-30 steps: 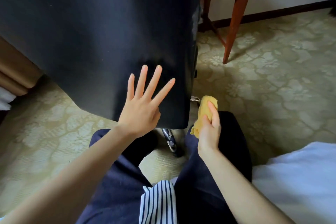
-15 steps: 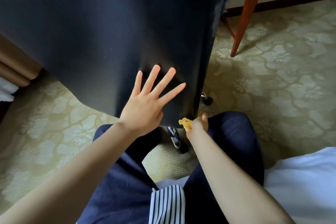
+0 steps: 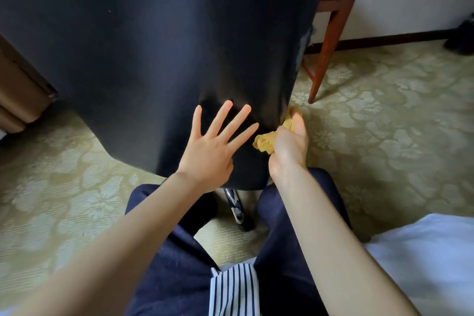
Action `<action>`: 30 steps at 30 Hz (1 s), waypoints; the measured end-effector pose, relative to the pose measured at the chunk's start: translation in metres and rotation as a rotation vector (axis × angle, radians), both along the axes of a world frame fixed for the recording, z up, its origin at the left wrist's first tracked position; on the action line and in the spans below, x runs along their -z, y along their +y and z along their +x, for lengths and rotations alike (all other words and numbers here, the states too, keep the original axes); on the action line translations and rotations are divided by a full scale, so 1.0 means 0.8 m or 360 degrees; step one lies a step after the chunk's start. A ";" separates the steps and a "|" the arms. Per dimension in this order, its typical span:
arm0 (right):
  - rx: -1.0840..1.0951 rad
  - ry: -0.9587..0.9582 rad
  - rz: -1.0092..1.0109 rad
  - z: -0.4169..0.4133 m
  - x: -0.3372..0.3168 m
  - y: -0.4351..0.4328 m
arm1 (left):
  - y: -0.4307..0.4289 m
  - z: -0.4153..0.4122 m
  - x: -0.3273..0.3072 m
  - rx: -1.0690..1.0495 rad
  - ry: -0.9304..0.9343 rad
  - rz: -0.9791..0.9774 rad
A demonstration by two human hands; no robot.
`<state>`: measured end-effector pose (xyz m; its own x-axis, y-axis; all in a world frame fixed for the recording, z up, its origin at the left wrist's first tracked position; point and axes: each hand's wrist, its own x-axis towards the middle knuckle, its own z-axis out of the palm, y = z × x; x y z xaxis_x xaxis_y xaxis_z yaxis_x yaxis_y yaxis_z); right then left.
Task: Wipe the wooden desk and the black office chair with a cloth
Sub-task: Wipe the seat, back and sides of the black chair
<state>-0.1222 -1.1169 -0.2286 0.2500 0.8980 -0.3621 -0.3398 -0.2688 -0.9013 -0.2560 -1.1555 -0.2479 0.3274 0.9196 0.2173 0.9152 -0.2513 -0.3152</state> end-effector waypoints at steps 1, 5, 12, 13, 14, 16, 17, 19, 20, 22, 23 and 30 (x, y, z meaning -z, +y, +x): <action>-0.0009 -0.0010 0.0051 0.001 -0.013 -0.002 | -0.002 -0.001 -0.004 -0.0011 0.0015 -0.0001; -0.0042 0.0059 0.0194 0.009 -0.047 -0.013 | -0.008 0.000 -0.014 -0.0041 0.0038 -0.0005; -0.0014 0.0185 0.0468 0.015 -0.097 -0.057 | -0.026 0.004 -0.055 -0.0016 -0.0065 -0.0014; 0.0014 0.0198 0.0535 0.014 -0.105 -0.062 | -0.030 0.003 -0.065 -0.0008 -0.0077 0.0006; 0.0035 0.0212 0.0618 0.012 -0.115 -0.069 | -0.036 0.002 -0.075 -0.0004 -0.0082 0.0042; 0.0054 0.0143 0.0810 0.010 -0.137 -0.078 | -0.045 -0.003 -0.099 -0.0018 -0.0089 0.0132; 0.0064 0.0052 0.0920 0.008 -0.150 -0.082 | -0.050 -0.007 -0.112 -0.0030 -0.0093 0.0188; 0.0083 -0.0161 0.1148 0.005 -0.176 -0.082 | -0.057 -0.017 -0.143 -0.0051 -0.0093 0.0296; 0.0082 -0.0260 0.1267 0.002 -0.192 -0.081 | -0.061 -0.023 -0.160 -0.0064 -0.0095 0.0358; 0.0063 -0.0577 0.1552 -0.006 -0.225 -0.081 | -0.068 -0.040 -0.198 -0.0099 -0.0105 0.0503; 0.0049 -0.0877 0.1688 -0.011 -0.237 -0.078 | -0.070 -0.046 -0.216 -0.0113 -0.0131 0.0553; -0.0088 -0.2634 0.2123 -0.058 -0.316 -0.036 | -0.059 -0.105 -0.335 -0.0221 -0.0448 0.0932</action>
<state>-0.1686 -1.1454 0.0242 -0.4407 0.3807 0.8130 0.7549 0.6472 0.1061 -0.3400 -1.2024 0.0204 0.0720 0.6531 0.7539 0.9941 0.0148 -0.1077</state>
